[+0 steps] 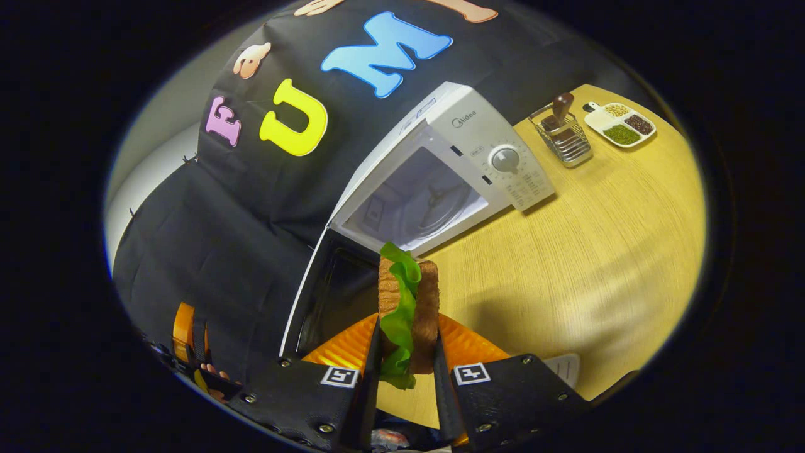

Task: Open the microwave oven with the left hand, put the food in, and close the microwave oven.

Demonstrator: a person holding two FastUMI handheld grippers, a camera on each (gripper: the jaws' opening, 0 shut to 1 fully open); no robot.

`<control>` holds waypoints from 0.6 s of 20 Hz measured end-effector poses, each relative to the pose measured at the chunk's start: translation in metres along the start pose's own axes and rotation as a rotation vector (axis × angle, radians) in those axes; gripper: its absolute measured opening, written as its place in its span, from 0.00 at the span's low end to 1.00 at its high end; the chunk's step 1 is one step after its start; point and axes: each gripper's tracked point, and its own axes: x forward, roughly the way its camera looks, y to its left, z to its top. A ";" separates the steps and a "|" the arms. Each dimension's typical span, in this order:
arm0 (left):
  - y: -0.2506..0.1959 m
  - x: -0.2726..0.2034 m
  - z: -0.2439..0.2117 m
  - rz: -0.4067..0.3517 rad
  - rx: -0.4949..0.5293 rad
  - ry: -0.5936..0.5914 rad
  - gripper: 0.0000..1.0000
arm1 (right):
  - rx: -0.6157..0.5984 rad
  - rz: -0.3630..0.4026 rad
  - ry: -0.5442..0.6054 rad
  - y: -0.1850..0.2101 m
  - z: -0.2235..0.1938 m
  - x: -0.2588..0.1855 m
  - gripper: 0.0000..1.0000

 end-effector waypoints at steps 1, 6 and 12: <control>0.005 0.002 0.000 0.000 0.003 0.000 0.95 | -0.001 0.002 -0.023 0.001 0.004 0.010 0.40; 0.040 0.017 -0.014 0.013 -0.002 0.025 0.95 | 0.047 0.006 -0.094 0.006 0.016 0.057 0.40; 0.078 0.026 -0.023 0.029 -0.010 0.043 0.95 | 0.032 -0.010 -0.150 0.008 0.031 0.108 0.40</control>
